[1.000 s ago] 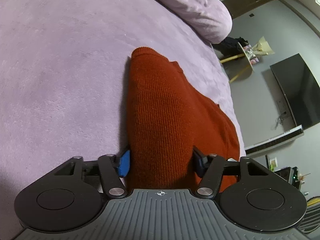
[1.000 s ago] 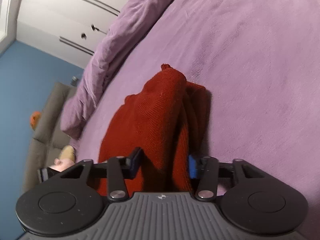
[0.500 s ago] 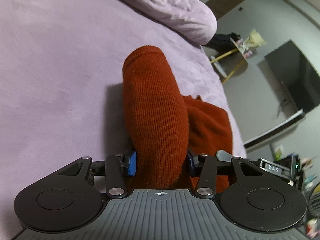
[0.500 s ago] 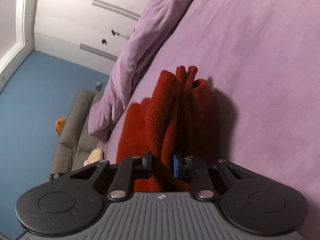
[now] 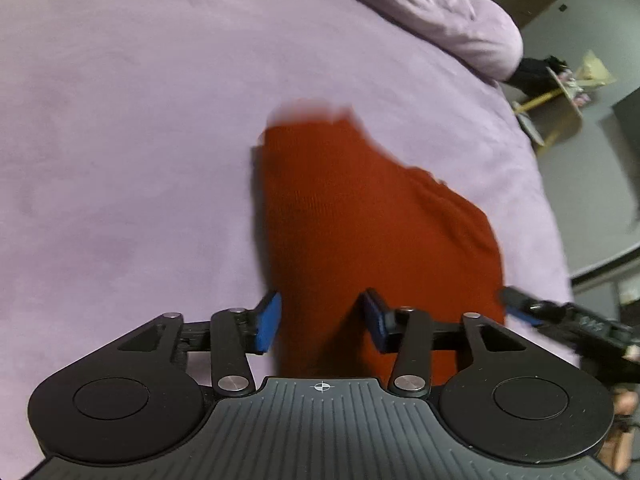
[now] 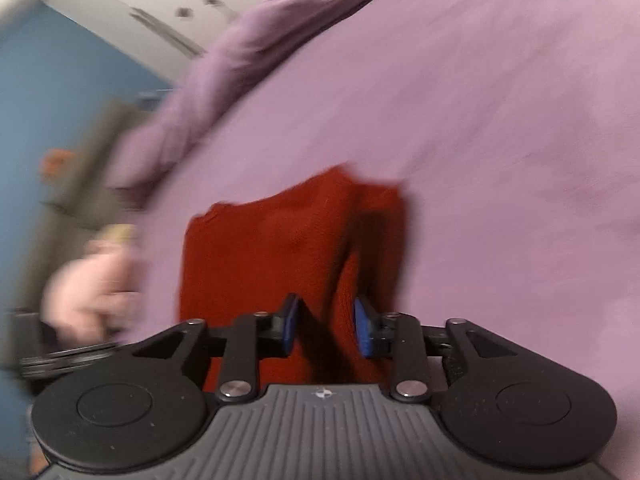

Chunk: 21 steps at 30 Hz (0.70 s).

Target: Fold small clothes

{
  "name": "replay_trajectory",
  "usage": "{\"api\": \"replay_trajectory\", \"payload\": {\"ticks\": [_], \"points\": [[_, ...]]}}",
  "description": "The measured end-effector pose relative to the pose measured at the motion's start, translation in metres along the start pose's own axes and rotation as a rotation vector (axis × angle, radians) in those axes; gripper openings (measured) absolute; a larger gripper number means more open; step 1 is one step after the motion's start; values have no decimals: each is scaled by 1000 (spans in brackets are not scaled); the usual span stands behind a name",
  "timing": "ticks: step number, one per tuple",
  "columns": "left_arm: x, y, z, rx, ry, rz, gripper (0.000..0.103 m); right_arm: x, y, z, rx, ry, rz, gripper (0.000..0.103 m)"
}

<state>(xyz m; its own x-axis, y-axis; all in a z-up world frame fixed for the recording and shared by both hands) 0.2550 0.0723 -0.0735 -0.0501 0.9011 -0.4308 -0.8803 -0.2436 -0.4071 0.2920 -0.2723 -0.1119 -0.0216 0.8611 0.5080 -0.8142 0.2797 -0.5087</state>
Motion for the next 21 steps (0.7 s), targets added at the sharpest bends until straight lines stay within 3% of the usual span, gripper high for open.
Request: {"api": "replay_trajectory", "payload": {"ticks": [2,5,7,9,12,15,18,21], "points": [[-2,-1,11,-70,-62,-23,54,24,0,6,-56,57,100,31],[-15,-7,8,-162,-172,-49,55,69,0,-10,-56,32,227,30],[-23,-12,-2,-185,-206,-24,55,99,1,-36,-37,28,307,29],[-35,-19,-19,-219,-219,-21,56,112,0,-67,-48,80,373,27],[-46,-24,-43,-243,-248,-44,57,109,-10,-100,-73,167,386,20],[-56,-36,-75,-203,-343,-96,62,86,-18,-121,-107,247,345,12],[-59,-42,-94,-199,-380,-90,71,61,-18,-127,-139,210,298,13],[-56,-44,-108,-193,-415,-90,82,63,-13,-130,-168,223,328,13]]}}
Point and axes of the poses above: each gripper's, at about its wrist camera, not at the fingertips, and z roughly against the way its jaws point, x to its left, y to its underside, the point moved 1 cm from there along -z, roughly the way its jaws point, and after that the axes turned 1 degree about -z, right-handed, at the moved point
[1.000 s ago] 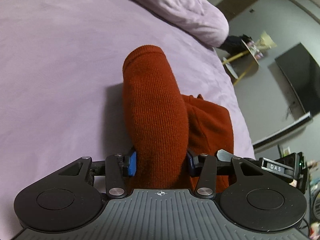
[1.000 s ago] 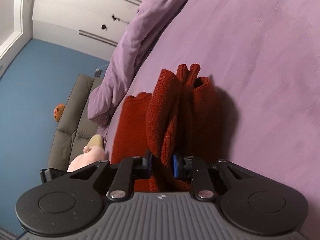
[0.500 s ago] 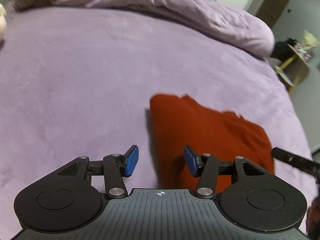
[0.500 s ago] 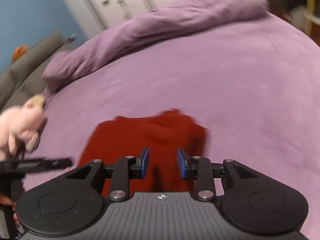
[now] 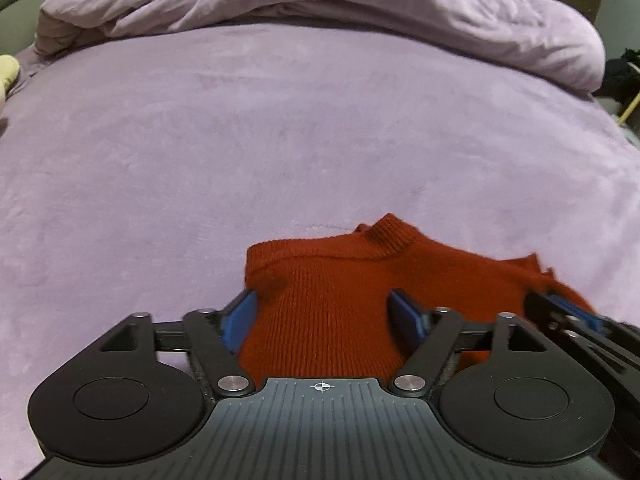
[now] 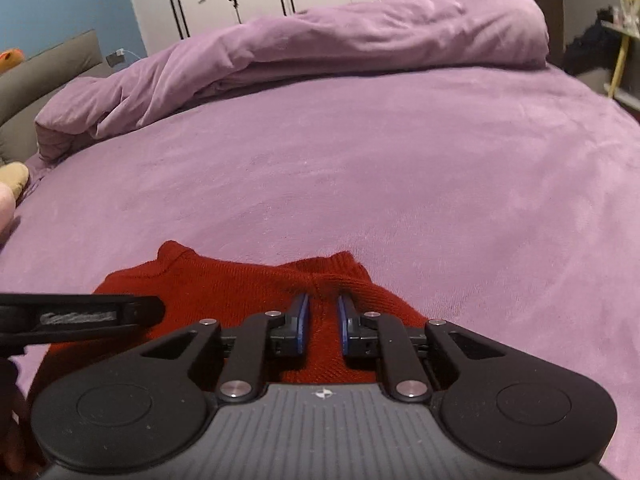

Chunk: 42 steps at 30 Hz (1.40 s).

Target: Fold small clothes

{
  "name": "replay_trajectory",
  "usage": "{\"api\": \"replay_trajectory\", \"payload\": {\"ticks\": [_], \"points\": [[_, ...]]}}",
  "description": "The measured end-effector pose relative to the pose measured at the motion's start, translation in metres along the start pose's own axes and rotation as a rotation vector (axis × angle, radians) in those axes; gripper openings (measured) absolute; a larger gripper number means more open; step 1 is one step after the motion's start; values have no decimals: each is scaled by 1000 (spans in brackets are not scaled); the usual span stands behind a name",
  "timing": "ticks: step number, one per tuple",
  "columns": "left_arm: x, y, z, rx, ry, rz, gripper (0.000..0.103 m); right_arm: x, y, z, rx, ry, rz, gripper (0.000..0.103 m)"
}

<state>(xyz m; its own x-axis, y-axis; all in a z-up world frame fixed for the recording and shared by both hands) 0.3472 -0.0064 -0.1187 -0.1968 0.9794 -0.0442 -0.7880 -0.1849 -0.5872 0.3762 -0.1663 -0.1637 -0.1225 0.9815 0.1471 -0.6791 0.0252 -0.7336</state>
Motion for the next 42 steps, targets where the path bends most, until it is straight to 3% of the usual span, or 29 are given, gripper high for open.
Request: {"api": "replay_trajectory", "payload": {"ticks": [5,8,10,12,15,18,20,22,23,24,27,28,31,37,42], "points": [[15,10,26,-5,50,-24,81,-6,13,37,1,-55,-53,18],[43,37,75,-59,151,-18,81,-26,43,89,7,-142,-180,30],[62,61,109,-56,183,2,80,-43,68,126,1,-189,-278,30],[76,89,134,-47,192,27,78,-61,95,155,36,-182,-379,46],[83,130,159,-36,194,24,75,-78,125,179,68,-243,-509,49],[75,147,171,-38,193,-7,74,-84,135,176,104,-332,-630,50],[62,151,166,-14,192,-69,74,-80,133,170,102,-368,-654,50],[46,154,155,43,157,-141,70,-73,129,159,122,-333,-659,46],[38,155,151,55,143,-177,69,-71,128,156,127,-323,-671,28],[34,157,149,47,134,-192,69,-70,127,154,124,-328,-692,18],[36,151,142,47,61,-126,67,-82,136,151,76,-535,-900,13],[42,148,141,41,59,-78,68,-86,136,153,58,-503,-901,12],[58,142,139,54,47,0,72,-83,130,151,102,-267,-700,12],[62,149,140,85,24,0,74,-48,118,154,106,-117,-432,13],[64,149,145,108,16,5,74,-36,114,161,130,-50,-312,19]]}}
Point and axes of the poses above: each gripper's, at about its wrist camera, not at the fingertips, and z roughly against the way its jaws point, x to its left, y to its underside, the point moved 1 cm from there along -z, roughly the way its jaws point, and after that the axes turned 1 degree about -z, right-handed, at the moved point
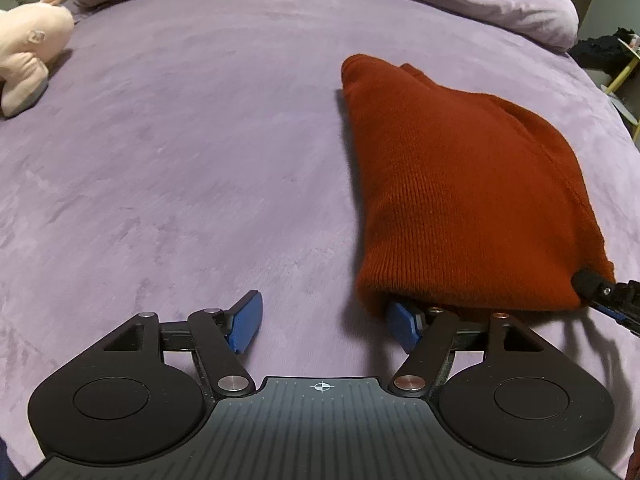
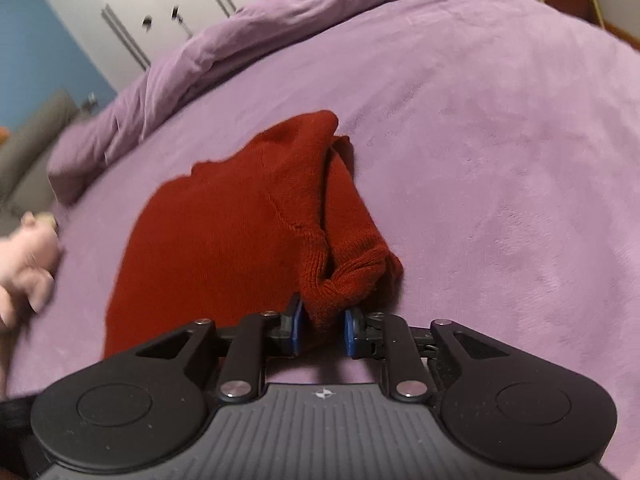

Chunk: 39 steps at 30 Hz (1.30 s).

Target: Fold small clothes

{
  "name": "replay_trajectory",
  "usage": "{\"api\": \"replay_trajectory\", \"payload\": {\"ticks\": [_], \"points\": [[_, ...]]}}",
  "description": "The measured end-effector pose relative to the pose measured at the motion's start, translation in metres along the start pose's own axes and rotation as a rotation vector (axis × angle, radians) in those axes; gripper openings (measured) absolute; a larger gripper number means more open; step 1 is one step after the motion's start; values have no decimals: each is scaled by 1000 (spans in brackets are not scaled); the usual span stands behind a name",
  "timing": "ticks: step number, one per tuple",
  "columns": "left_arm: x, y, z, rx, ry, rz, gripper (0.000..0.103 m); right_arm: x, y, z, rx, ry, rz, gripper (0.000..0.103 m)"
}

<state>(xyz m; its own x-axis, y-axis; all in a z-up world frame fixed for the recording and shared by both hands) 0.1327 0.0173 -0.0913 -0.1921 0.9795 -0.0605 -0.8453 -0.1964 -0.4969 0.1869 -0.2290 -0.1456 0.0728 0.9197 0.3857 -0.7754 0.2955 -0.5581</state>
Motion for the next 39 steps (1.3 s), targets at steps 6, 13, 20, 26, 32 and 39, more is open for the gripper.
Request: {"api": "replay_trajectory", "payload": {"ticks": [6,13,20,26,32,39], "points": [[9,3,23,-41,-54,17,67,0,-3,14,10,50,-1,30],[9,-14,37,-115,-17,67,68,2,-7,21,-28,9,-36,30],[-6,-8,-1,9,-75,-11,64,-2,-7,5,9,51,-10,31],[-7,2,-12,39,-74,-14,64,12,-8,-10,39,134,114,38],[-1,3,19,-3,-38,50,64,11,-5,-7,31,143,137,43],[-1,-4,39,-83,-41,54,64,11,-4,-7,34,151,138,45]]}}
Point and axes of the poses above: each gripper's, at about its wrist camera, not at the fingertips, and z roughly against the way its jaws point, x to its left, y to its underside, the point moved 1 cm from there along -z, roughly the way its jaws point, and after that the axes turned 1 degree about -z, right-handed, at the moved point
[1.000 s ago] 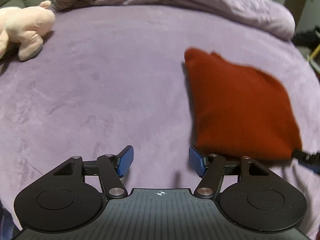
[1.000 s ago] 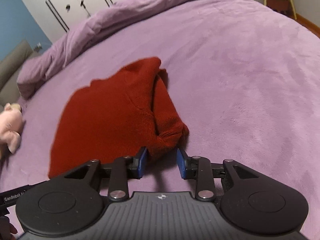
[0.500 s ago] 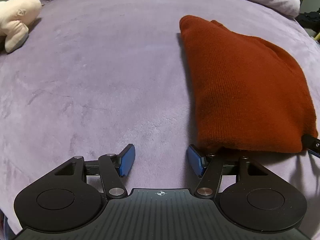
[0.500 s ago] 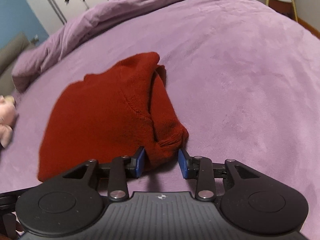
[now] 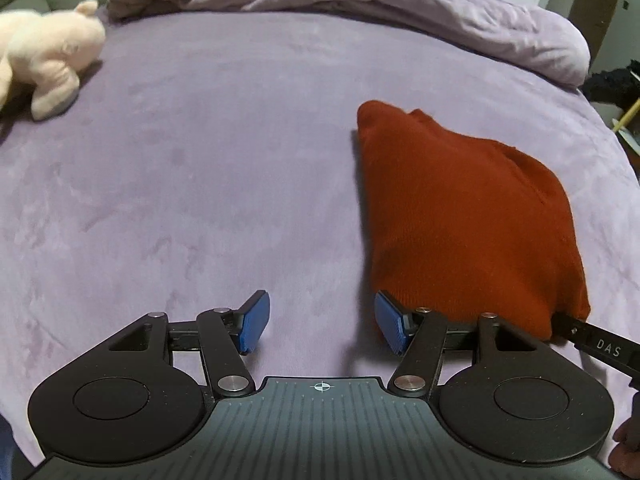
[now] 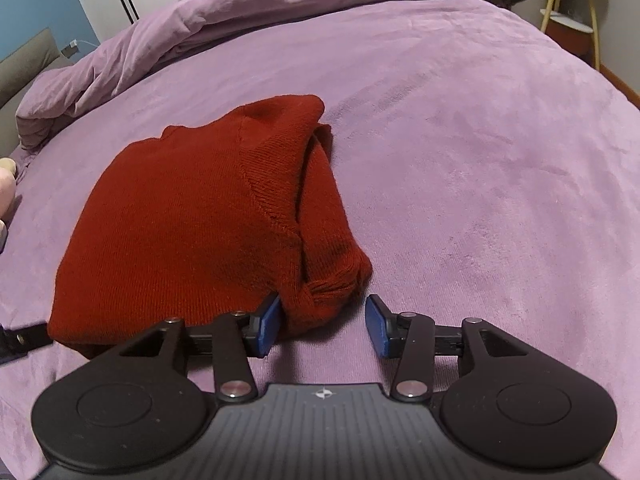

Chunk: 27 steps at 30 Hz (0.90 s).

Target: Fold small clothes

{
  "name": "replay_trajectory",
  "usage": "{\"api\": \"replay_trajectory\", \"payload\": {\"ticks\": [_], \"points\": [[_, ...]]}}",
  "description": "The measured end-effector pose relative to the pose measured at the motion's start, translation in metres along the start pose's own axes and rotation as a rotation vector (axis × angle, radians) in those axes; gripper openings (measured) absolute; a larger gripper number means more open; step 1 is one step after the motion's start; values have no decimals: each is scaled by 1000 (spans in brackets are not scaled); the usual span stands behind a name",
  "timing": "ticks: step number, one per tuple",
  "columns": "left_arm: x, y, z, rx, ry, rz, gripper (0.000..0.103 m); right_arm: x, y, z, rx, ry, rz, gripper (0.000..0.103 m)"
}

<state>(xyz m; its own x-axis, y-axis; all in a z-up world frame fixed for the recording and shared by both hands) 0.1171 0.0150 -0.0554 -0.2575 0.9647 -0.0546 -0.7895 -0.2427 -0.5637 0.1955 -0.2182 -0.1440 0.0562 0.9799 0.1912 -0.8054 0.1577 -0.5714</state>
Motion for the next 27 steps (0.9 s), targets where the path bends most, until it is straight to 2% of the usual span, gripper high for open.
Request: {"api": "replay_trajectory", "payload": {"ticks": [9,13,15,17,22,24,27], "points": [[-17,-5,-27,31,-44,-93,64,2,-3,-4,11,34,51,55],[-13,2,-33,102,-39,-115,65,4,-5,1,42,46,74,60],[-8,8,-29,128,-17,-116,69,5,0,5,86,51,91,61],[-5,16,-23,139,-11,-118,79,7,7,10,142,61,115,65],[-7,22,-8,164,-14,-138,82,17,19,36,179,22,115,79],[-8,20,0,143,-23,-143,88,26,19,45,184,5,126,85],[-9,13,14,101,-31,-140,93,43,16,55,193,57,175,92]]}}
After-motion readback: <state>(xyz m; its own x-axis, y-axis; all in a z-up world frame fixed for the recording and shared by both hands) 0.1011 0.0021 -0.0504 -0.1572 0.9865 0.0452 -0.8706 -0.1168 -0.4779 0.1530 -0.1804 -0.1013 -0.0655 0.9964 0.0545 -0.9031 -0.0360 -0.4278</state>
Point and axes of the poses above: each gripper's, at about its wrist camera, not at the fingertips, and z roughly against the way its jaws point, x to its left, y to its underside, the point moved 1 cm from there along -z, roughly the way its jaws point, and after that the axes turned 1 degree about -z, right-handed, at the moved point
